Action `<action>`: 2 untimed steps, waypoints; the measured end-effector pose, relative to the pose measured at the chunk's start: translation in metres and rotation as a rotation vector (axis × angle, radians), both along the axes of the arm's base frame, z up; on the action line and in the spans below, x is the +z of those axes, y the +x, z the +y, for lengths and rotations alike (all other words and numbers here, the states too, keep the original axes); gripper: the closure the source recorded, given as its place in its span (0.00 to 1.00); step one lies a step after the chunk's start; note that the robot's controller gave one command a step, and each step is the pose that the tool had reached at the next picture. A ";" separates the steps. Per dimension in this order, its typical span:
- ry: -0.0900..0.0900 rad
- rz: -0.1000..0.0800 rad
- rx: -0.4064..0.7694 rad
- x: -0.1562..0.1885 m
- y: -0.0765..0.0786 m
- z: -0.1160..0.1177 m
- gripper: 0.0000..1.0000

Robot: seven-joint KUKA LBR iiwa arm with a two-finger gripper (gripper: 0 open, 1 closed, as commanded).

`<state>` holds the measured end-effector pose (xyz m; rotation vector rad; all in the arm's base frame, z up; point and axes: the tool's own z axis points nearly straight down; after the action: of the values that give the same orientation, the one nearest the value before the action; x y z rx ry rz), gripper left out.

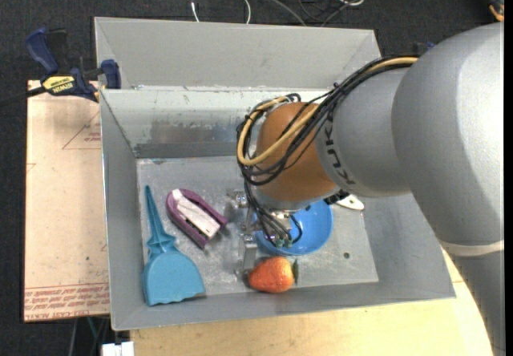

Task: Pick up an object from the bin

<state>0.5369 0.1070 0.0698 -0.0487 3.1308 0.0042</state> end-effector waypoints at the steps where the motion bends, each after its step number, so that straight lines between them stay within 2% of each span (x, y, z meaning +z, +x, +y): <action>1: 0.007 -0.003 -0.006 0.063 0.011 0.028 0.00; 2: 0.000 0.009 -0.035 0.056 0.001 0.000 0.00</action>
Offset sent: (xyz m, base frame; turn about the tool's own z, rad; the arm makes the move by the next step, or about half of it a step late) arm 0.0009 -0.0001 0.0567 0.0332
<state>0.5383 0.1066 0.1258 0.0064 3.1399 0.0037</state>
